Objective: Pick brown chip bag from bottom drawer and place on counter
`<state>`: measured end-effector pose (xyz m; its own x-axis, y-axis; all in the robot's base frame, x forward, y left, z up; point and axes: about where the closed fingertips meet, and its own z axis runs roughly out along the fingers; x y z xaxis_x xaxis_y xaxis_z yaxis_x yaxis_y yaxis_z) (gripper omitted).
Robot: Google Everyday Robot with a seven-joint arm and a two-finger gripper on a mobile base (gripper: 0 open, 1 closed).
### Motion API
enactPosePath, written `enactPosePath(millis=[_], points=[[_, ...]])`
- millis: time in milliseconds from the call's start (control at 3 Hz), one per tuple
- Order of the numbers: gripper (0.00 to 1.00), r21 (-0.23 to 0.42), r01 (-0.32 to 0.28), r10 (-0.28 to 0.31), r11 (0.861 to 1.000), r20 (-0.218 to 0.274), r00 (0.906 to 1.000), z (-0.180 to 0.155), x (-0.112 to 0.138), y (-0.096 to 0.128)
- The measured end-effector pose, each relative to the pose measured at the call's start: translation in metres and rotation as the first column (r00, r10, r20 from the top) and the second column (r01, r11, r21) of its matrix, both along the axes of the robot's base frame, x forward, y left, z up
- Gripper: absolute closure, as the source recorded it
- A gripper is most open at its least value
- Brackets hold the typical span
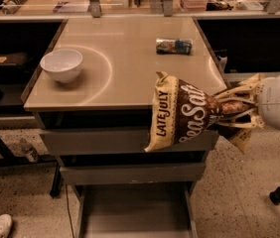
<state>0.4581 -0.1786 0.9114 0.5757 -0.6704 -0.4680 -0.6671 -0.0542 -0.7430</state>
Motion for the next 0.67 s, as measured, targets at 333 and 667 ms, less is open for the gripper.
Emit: enactPosePath(millis=[333, 667], points=[[1.00, 0.000, -0.001, 0.001, 1.000, 0.000, 1.0000, 0.000, 0.000, 0.000], [1.00, 0.004, -0.055, 0.055, 0.999, -0.011, 0.9985, -0.001, 0.001, 0.013]])
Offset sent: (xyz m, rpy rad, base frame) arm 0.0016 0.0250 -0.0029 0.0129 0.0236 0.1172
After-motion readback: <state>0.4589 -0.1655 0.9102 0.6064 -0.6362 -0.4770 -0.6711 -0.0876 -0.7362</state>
